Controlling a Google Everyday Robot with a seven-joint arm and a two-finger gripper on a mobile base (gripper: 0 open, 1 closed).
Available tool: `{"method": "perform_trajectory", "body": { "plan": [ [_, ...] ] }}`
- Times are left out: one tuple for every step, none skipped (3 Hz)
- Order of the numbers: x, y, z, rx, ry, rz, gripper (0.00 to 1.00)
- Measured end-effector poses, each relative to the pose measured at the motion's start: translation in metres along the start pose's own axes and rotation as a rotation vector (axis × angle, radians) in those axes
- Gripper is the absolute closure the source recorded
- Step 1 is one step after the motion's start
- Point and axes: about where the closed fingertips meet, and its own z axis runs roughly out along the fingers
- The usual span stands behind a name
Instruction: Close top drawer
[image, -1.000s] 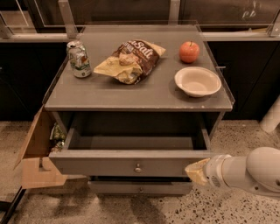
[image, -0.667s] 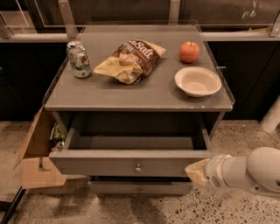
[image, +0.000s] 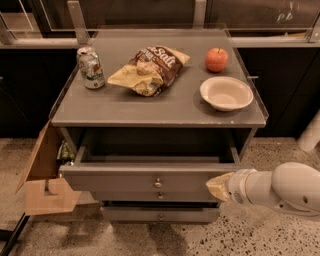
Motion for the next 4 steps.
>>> {"method": "perform_trajectory", "body": {
  "plan": [
    [0.0,0.0,0.0,0.0,0.0,0.0,1.0],
    [-0.019,-0.008,0.009,0.019,-0.032,-0.017,1.0],
    [-0.04,-0.016,0.021,0.031,-0.06,-0.039,1.0],
    [-0.058,-0.023,0.031,0.032,-0.077,-0.058,0.88]
  ]
}}
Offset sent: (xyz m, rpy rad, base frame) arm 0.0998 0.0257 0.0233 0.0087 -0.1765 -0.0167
